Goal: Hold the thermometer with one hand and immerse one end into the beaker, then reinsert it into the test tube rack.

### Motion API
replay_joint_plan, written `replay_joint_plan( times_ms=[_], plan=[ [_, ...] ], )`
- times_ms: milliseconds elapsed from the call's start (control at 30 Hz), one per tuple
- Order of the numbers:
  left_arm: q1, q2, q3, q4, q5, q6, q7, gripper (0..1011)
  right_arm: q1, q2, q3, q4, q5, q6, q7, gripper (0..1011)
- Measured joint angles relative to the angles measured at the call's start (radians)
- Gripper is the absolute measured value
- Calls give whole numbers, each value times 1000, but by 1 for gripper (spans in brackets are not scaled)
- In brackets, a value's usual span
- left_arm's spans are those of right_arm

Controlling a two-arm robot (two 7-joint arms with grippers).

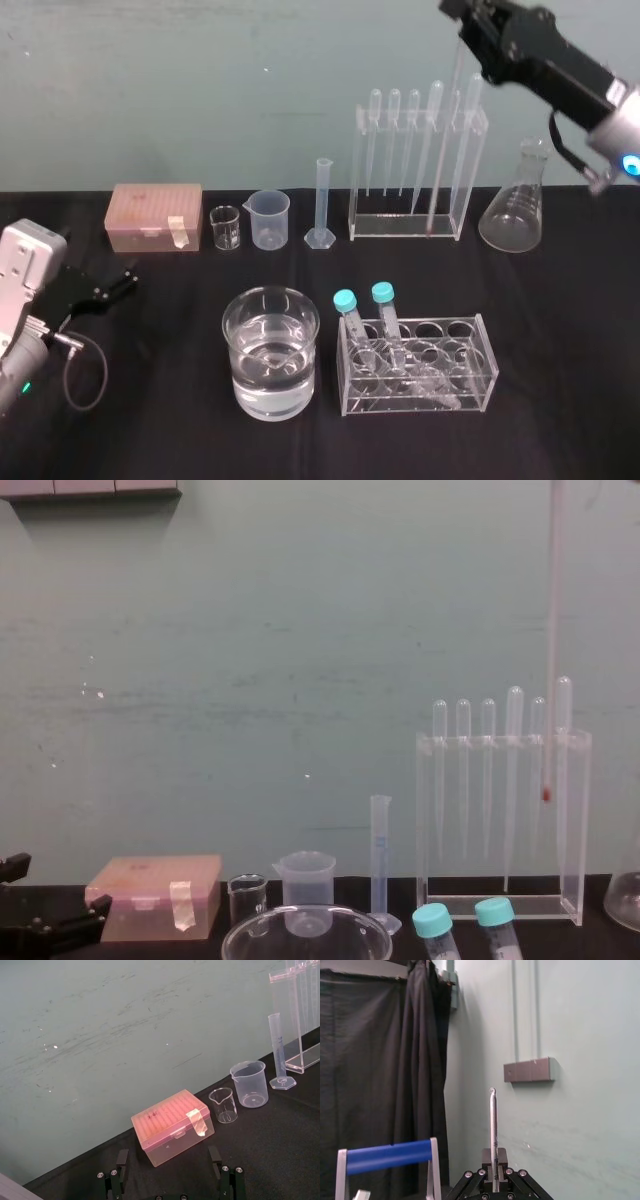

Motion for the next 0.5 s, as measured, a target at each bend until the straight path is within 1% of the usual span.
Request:
replay_joint_plan(
  times_ms=[33,67,133,167,233,267,333,367,400,433,467,500],
  plan=[
    [0,0,0,0,0,0,0,1008,12,-4,-6,6,0,0,3,58],
    [0,0,0,0,0,0,0,1008,40,-15,-22,23,-1,0,11,58],
    [0,0,0,0,0,0,0,1008,72,-31,-44,42,-1,1,23,58],
    [0,0,0,0,0,0,0,1008,95,-48,-65,59,-1,3,34,58],
    [0,0,0,0,0,0,0,1008,120,-69,-90,75,1,6,48,58],
    [0,0,0,0,0,0,0,1008,145,-94,-117,94,6,11,65,58],
    [0,0,0,0,0,0,0,1008,164,-118,-141,109,12,16,81,58],
    [0,0,0,0,0,0,0,1008,182,-140,-164,123,18,20,96,58],
    [0,0,0,0,0,0,0,1008,182,-140,-164,123,18,20,96,58],
    [0,0,0,0,0,0,0,1008,197,-165,-190,138,28,26,117,58],
    [0,0,0,0,0,0,0,1008,203,-174,-201,144,33,29,127,58],
    [0,0,0,0,0,0,0,1008,212,-192,-221,156,42,35,144,58]
  ],
)
